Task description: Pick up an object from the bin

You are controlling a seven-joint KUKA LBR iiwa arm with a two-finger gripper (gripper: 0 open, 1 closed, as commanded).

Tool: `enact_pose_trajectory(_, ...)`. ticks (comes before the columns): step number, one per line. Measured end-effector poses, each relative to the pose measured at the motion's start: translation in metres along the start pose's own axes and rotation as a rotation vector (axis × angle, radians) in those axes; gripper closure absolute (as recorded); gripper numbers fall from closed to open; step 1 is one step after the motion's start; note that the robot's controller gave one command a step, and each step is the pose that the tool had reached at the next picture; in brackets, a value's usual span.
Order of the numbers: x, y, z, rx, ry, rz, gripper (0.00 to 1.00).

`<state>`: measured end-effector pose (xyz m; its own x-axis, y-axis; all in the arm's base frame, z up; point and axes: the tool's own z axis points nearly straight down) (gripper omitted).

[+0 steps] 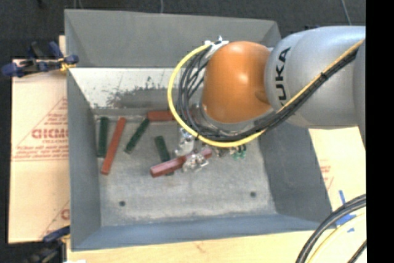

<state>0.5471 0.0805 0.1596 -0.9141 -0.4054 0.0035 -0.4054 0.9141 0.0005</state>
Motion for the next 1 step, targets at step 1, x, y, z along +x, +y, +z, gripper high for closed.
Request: enact_pose_trajectory(1,-0.0039,0.0011,-0.0604,0.001,-0.005,0.016,1.0)
